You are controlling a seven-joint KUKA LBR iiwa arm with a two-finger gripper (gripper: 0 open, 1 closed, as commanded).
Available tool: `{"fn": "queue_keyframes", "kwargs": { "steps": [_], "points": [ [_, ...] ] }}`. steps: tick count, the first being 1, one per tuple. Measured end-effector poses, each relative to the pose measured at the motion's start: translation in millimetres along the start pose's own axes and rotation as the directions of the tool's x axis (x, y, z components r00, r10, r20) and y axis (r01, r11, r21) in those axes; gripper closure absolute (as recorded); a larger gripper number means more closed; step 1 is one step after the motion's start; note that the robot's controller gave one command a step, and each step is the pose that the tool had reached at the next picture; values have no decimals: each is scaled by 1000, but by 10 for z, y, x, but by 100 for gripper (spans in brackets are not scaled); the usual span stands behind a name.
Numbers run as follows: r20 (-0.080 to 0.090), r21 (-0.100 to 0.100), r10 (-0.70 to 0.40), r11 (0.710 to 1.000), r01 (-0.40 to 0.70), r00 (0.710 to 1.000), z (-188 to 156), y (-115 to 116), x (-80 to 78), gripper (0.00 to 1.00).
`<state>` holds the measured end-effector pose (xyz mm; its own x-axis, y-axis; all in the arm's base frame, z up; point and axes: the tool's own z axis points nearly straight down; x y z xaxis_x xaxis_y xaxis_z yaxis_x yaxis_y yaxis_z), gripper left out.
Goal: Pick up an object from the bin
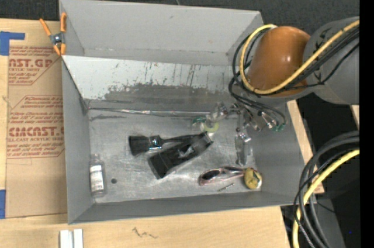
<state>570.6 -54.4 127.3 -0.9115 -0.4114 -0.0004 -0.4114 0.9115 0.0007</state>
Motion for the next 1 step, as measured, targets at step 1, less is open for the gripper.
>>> {"fn": "queue_keyframes", "kwargs": {
  "steps": [1],
  "points": [
    [3, 0, 169, 986, -169, 986, 28, 160, -200, 0]
  ]
}}
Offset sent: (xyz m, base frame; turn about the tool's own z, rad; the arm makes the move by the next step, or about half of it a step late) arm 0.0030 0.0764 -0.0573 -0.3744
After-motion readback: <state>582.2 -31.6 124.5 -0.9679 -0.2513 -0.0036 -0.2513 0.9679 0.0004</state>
